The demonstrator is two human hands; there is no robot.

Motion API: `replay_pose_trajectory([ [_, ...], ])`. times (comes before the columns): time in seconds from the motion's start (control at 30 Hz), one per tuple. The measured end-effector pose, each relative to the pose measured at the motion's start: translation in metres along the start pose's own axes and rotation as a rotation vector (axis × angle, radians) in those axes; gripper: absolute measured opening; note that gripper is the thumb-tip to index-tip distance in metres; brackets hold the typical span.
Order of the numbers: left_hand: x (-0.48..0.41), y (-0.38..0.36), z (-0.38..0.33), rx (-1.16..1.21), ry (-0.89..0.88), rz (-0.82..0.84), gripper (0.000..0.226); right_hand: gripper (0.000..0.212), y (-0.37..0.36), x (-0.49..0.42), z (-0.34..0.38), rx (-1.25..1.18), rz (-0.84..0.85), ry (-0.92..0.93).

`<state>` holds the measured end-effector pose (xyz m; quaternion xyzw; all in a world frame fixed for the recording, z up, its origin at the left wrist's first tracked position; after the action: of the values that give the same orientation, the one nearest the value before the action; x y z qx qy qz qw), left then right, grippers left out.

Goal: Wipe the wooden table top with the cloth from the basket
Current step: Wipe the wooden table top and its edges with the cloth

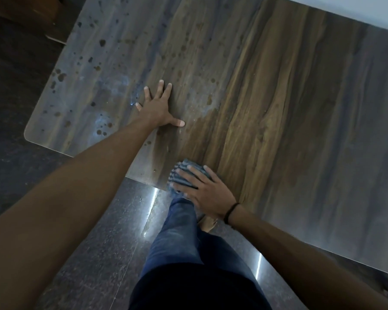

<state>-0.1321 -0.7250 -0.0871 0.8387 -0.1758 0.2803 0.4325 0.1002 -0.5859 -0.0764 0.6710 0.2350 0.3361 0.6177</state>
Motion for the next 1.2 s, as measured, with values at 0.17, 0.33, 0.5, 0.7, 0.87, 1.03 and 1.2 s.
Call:
replay_pose_trajectory([
  [0.17, 0.002, 0.001, -0.002, -0.009, -0.004, -0.011, 0.138, 0.051, 0.014, -0.053, -0.153, -0.072, 0.035, -0.374],
  [0.33, 0.003, 0.001, -0.004, -0.010, 0.011, -0.004, 0.141, 0.053, 0.012, -0.047, -0.127, -0.058, 0.054, -0.389],
  [0.5, 0.002, 0.002, -0.004, -0.013, 0.011, -0.017, 0.141, 0.052, 0.011, -0.053, -0.165, -0.037, 0.042, -0.329],
  [0.7, 0.004, 0.002, -0.005, 0.005, 0.002, -0.008, 0.141, 0.053, 0.021, -0.085, -0.193, -0.105, 0.050, -0.508],
  [0.87, 0.002, 0.002, -0.003, -0.004, 0.004, -0.004, 0.140, 0.052, 0.013, -0.067, -0.173, -0.043, 0.029, -0.265],
  [1.03, 0.001, 0.000, -0.005, -0.049, 0.043, 0.013, 0.140, 0.053, 0.024, -0.101, -0.281, -0.198, 0.037, -0.717],
  [1.2, -0.028, 0.029, -0.038, -0.038, -0.006, 0.008, 0.141, 0.053, 0.015, -0.085, -0.182, -0.055, 0.029, -0.357],
])
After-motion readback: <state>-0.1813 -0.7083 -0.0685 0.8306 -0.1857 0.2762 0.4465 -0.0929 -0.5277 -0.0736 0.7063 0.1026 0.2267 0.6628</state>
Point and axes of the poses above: each hand's wrist, its own x-axis away from the middle knuckle, its own y-axis out of the back of the hand, z = x × y, the point moved 10 cm from there along -x, towards the middle knuckle, and after that the axes turned 15 degrees about x, right-handed, at the moved point
